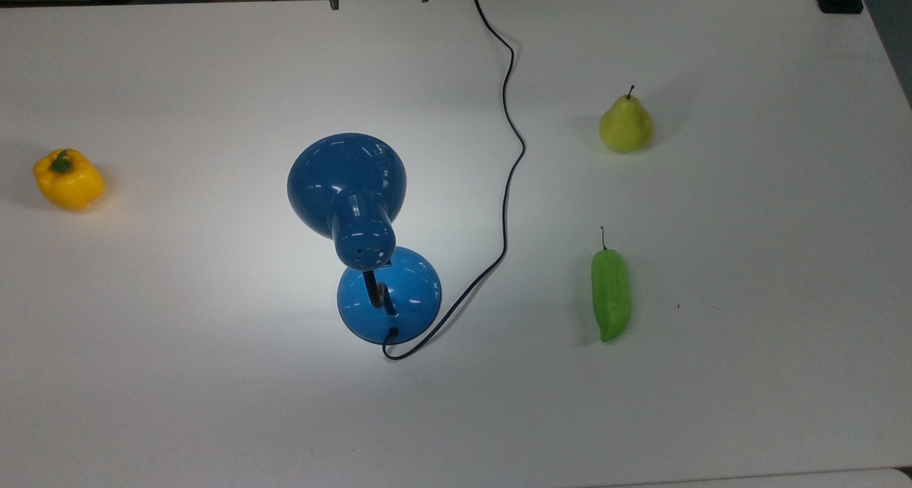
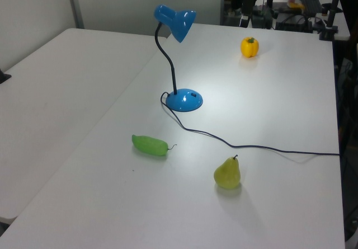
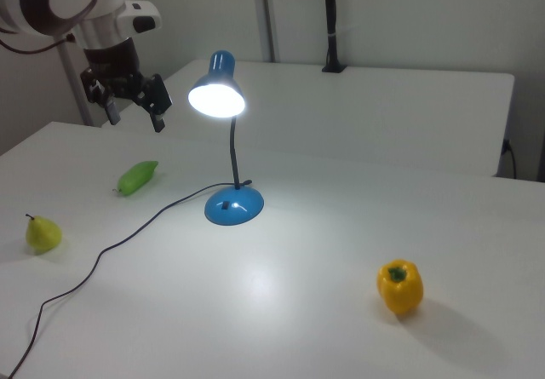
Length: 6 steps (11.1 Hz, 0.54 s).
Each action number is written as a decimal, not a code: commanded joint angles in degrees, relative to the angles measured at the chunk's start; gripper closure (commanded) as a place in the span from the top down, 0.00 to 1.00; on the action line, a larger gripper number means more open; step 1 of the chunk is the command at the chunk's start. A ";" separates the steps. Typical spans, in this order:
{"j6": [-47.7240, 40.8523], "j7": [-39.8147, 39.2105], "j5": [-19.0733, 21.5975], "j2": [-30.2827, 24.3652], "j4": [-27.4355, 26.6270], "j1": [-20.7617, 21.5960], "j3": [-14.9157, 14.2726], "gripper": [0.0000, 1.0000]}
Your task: Turn on desk lamp
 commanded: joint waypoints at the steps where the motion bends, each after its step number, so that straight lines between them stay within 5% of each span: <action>1: -0.03 -0.64 0.39 -1.55 -1.71 1.00 -0.83 1.00; 6: -0.81 -0.64 0.39 -1.55 -1.71 1.00 -0.65 1.00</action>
